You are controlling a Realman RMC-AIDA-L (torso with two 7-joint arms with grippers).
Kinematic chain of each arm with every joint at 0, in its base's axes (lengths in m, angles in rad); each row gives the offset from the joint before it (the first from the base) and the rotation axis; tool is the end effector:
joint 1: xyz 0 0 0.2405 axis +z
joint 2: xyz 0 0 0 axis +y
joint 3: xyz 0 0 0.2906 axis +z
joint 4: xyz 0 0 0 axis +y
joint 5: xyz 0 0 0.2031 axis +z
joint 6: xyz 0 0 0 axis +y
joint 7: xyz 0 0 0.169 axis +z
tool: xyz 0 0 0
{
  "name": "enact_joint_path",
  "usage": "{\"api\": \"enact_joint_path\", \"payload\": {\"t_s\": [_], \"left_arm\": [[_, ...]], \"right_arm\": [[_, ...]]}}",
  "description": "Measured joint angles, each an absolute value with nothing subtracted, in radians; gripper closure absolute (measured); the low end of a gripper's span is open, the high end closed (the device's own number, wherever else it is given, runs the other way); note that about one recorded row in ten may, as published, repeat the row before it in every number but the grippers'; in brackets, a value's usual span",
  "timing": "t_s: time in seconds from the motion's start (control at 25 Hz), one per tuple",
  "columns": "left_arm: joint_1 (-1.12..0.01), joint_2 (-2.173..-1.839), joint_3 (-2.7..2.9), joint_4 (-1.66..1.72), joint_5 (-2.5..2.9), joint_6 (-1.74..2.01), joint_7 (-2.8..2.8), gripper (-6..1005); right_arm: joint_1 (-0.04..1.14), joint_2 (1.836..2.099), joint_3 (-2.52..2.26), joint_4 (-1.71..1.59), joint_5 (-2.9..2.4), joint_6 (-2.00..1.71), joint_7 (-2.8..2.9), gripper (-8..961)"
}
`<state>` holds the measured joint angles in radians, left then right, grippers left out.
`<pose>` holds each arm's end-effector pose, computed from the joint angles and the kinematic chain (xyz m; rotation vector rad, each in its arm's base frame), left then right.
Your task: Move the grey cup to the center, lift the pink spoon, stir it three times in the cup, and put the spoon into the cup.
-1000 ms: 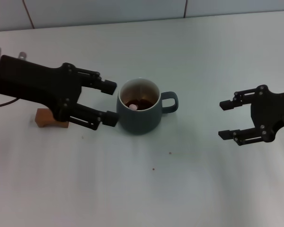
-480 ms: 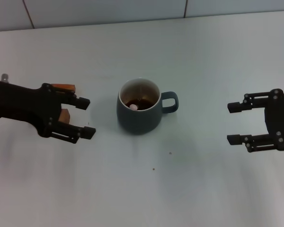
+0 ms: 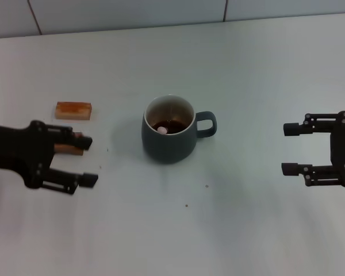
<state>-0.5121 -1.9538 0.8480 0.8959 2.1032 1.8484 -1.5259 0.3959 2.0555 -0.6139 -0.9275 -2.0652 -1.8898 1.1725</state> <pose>-0.2759 0.3223 0.0173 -3.0622 -0.4677 -0.3587 0.2906 0.2931 0.0166 -2.8365 0.1592 0.6192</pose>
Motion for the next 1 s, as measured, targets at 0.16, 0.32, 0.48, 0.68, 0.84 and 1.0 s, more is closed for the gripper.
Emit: {"api": "enact_joint_path", "payload": {"t_s": [0.16,0.32,0.48,0.68,0.84,1.0], "left_arm": [[-0.512,-1.944,0.847,0.857,2.103,1.886,-1.499,185],[-0.509,-1.941,0.847,0.845,2.103,1.909,-1.494,186],[-0.511,-1.940,0.855,0.844,2.104,1.929,-1.494,188],[-0.516,-1.940,0.857,0.844,2.105,1.936,-1.493,199],[-0.511,-1.939,0.857,0.844,2.105,1.937,-1.487,211],[-0.498,-1.939,0.857,0.836,2.108,1.932,-1.470,222]], "right_arm": [[0.403,2.054,-0.623,-0.912,-2.071,-1.888,1.166,249],[0.432,2.051,-0.639,-0.902,-2.110,-1.886,1.183,249],[0.476,2.047,-0.642,-0.874,-2.158,-1.883,1.196,249],[0.558,2.045,-0.642,-0.813,-2.267,-1.849,1.212,249],[0.577,2.047,-0.659,-0.804,-2.282,-1.840,1.220,249],[0.588,2.047,-0.696,-0.782,-2.286,-1.813,1.232,249]]}}
